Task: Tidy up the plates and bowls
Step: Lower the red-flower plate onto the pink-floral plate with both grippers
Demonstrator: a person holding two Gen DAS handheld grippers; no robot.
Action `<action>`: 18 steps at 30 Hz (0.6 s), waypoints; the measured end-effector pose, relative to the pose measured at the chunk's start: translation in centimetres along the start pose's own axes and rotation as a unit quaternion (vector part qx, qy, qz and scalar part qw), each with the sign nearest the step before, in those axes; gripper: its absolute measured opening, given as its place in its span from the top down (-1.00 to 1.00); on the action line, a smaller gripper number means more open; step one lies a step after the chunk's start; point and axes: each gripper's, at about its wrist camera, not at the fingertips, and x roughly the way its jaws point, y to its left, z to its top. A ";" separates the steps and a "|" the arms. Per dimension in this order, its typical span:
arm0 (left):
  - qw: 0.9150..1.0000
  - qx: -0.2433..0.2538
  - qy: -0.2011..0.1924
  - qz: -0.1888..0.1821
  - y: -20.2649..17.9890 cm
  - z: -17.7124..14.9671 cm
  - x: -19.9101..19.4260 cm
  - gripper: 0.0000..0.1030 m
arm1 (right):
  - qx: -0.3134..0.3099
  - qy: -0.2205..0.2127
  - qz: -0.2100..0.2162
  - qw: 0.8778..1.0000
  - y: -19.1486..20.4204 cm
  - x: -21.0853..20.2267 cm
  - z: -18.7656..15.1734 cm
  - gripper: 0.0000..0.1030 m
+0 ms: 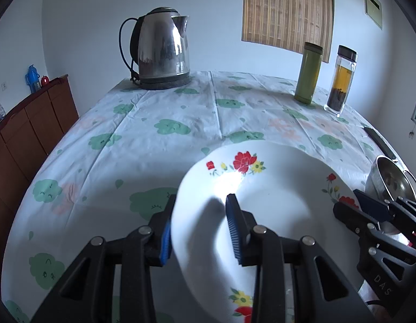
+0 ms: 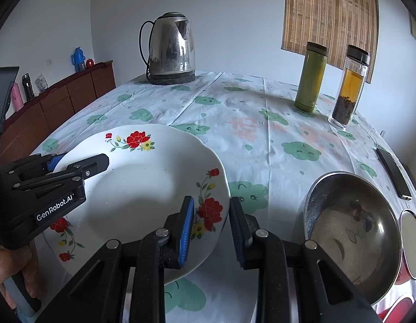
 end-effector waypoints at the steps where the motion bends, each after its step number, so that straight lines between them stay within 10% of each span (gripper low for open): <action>1: 1.000 -0.001 0.001 -0.001 -0.1 0.0 0.1 0.36 | -0.001 0.000 -0.001 1.000 0.0 0.0 0.0 0.44; 18: 1.000 -0.006 0.009 -0.004 0.0 0.0 0.2 0.36 | -0.004 -0.004 -0.003 1.000 0.1 0.0 -0.1 0.44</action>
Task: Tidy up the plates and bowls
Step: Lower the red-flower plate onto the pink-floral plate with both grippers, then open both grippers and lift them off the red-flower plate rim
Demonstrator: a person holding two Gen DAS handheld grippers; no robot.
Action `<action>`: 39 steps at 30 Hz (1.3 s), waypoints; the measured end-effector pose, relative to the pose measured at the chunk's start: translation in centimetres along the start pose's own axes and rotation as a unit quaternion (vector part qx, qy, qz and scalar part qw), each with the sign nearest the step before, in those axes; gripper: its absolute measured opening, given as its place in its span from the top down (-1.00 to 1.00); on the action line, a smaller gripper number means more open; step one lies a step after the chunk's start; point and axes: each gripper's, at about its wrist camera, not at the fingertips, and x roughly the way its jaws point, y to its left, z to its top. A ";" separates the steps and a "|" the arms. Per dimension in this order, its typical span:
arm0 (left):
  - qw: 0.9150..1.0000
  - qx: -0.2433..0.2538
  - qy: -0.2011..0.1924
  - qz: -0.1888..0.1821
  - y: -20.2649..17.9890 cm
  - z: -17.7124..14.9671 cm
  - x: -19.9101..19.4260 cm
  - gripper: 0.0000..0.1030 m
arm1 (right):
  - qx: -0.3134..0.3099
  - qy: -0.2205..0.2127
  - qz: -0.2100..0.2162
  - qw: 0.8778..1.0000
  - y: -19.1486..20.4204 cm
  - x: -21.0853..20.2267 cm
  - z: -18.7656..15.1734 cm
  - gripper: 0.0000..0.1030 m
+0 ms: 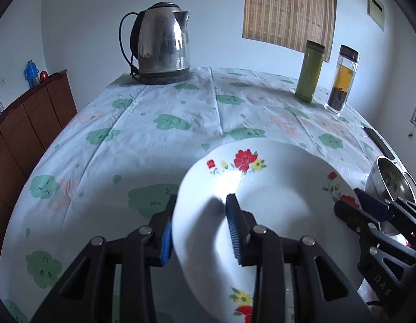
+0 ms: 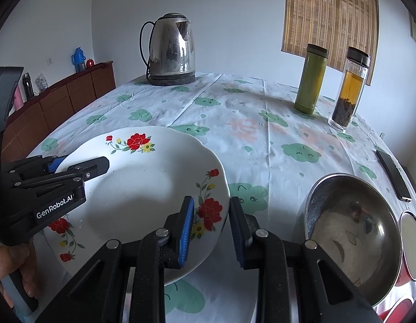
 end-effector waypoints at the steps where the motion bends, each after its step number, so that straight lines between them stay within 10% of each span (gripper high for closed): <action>1: 1.000 0.000 -0.002 0.001 0.0 0.0 0.0 0.36 | 0.000 0.000 0.000 1.000 0.0 0.0 0.0 0.44; 16: 1.000 -0.001 -0.017 0.002 0.1 0.0 -0.6 0.26 | 0.004 -0.005 0.006 1.000 0.0 0.0 0.1 0.41; 21: 1.000 -0.007 -0.028 0.009 0.5 0.0 -1.1 -0.18 | -0.019 -0.043 -0.010 0.999 0.8 -1.0 0.2 0.38; 29: 0.999 -0.012 -0.039 0.019 0.9 -0.1 -1.6 -0.33 | -0.035 -0.067 0.015 0.997 2.2 -2.4 0.2 0.32; 33: 0.999 -0.005 -0.042 0.024 0.6 -0.2 -1.8 -0.40 | -0.031 -0.083 0.011 0.996 2.0 -3.0 0.2 -0.04; 39: 0.998 0.011 -0.051 0.019 -0.3 -0.3 -2.5 -0.40 | -0.025 -0.108 0.014 0.994 1.6 -3.4 -0.1 -0.04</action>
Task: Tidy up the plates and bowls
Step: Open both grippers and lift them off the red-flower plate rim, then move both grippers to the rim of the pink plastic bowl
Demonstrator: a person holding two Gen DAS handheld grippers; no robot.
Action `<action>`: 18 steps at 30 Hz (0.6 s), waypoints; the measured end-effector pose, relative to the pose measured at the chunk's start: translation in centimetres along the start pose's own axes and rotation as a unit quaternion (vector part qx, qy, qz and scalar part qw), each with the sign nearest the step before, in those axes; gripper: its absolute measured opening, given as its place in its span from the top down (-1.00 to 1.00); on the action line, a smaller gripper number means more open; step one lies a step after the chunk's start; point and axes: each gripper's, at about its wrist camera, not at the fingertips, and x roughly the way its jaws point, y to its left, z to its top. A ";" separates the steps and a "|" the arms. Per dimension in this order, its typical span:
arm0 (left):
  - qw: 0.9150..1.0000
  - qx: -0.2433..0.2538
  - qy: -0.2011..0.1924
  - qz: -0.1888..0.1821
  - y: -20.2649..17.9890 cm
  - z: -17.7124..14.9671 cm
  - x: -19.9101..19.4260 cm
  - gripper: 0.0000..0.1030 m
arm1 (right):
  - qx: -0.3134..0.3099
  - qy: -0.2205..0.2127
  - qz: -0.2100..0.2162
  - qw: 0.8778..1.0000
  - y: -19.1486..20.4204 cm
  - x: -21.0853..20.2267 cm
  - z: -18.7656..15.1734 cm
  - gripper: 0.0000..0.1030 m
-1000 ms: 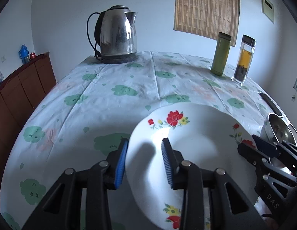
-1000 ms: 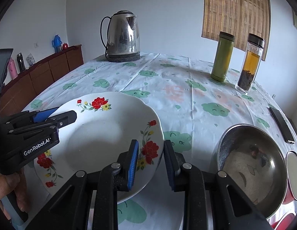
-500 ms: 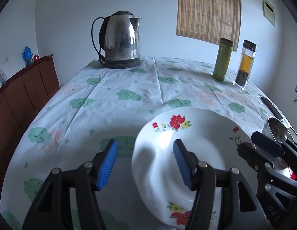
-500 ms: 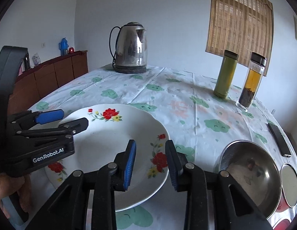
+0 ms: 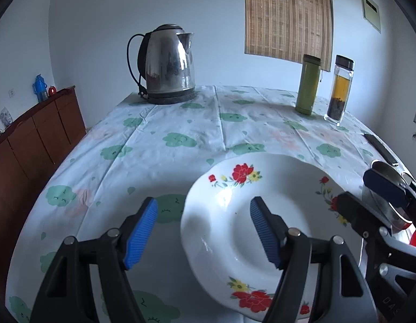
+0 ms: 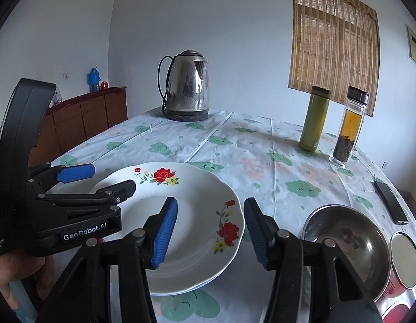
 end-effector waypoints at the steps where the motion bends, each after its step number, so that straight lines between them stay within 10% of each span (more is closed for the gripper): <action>1: 1.000 0.001 -0.003 -0.002 -0.1 0.1 -0.2 -0.41 | 0.002 -0.005 0.001 1.000 -0.1 -0.1 0.0 -0.04; 18: 0.999 0.014 -0.039 -0.025 -1.8 0.3 -2.6 -0.68 | 0.000 -0.021 -0.013 1.000 -2.0 -10.2 -0.4 -0.05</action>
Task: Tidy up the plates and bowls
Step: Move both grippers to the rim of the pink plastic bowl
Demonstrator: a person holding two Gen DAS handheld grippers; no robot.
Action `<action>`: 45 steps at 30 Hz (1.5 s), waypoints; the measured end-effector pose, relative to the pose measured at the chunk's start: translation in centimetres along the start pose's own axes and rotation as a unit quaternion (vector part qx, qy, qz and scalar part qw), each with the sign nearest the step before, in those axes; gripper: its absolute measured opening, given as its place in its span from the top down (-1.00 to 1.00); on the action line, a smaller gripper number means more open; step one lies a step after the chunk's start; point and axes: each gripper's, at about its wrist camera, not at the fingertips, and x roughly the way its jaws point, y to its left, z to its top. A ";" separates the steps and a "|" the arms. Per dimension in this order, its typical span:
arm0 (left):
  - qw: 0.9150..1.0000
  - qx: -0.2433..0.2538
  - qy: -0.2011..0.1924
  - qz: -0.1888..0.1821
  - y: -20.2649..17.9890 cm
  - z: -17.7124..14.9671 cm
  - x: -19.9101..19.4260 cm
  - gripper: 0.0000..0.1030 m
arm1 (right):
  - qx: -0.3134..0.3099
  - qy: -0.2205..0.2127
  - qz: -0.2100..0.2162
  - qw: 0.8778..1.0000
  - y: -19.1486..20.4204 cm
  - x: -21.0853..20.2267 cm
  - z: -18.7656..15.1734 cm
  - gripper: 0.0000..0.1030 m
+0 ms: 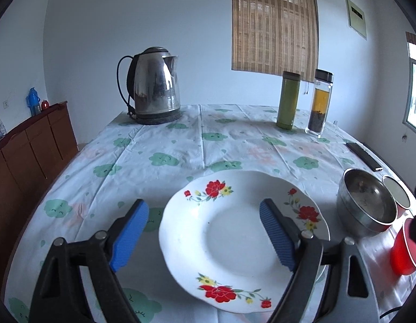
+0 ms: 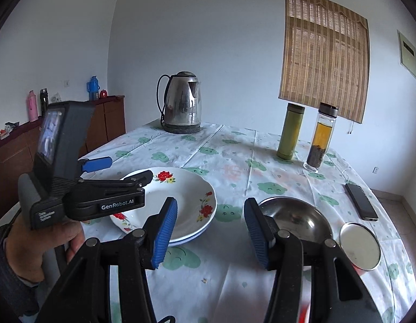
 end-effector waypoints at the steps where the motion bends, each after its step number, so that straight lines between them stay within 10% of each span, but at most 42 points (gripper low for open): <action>1: 1.000 0.003 0.005 0.001 -0.2 -0.1 0.0 -0.68 | 0.003 -0.001 0.003 1.000 -0.4 -0.8 -0.1 -0.05; 18: 0.992 0.070 -0.013 -0.106 -11.6 -2.0 -8.0 -0.68 | 0.037 -0.011 -0.031 0.999 -8.6 -10.8 -4.5 -0.05; 32: 0.974 0.129 0.029 -0.183 -20.6 -4.9 -8.6 -0.61 | 0.099 0.052 -0.101 0.989 -16.5 -8.6 -9.8 -0.04; 45: 0.965 0.143 0.066 -0.208 -23.8 -5.9 -7.1 -0.13 | 0.134 0.072 -0.072 0.986 -18.4 -6.8 -11.5 0.32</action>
